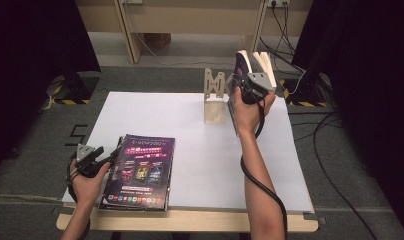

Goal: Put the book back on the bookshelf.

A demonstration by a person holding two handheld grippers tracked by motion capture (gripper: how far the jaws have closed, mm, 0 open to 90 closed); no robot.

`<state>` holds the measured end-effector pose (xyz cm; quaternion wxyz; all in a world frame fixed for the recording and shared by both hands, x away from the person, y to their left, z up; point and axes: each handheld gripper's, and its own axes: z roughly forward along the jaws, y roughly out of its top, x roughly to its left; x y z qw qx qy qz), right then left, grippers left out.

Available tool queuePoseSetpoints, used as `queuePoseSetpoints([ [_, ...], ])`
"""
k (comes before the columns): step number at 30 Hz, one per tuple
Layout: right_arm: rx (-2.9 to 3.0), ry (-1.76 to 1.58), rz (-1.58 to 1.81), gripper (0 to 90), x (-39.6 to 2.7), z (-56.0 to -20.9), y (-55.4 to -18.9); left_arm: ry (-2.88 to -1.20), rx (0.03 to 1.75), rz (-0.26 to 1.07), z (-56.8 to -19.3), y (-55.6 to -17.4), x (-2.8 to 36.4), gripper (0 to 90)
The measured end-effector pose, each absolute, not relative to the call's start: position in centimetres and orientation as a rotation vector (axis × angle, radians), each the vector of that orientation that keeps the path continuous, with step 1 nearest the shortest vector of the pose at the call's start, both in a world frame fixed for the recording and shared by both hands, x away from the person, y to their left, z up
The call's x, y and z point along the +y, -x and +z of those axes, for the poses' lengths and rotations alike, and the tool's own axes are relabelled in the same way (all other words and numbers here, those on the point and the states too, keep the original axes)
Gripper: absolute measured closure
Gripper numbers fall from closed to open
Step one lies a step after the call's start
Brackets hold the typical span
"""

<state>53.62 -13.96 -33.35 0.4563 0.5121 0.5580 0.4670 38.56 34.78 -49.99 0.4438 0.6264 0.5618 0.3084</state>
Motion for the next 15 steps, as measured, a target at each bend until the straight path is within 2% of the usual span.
queuePoseSetpoints([
  [15, 1.388, -1.272, 1.153, 62.8, -14.1, -33.6, -52.2, -1.559, 1.393, 0.768, -50.0, -38.5, 34.7, 36.5],
])
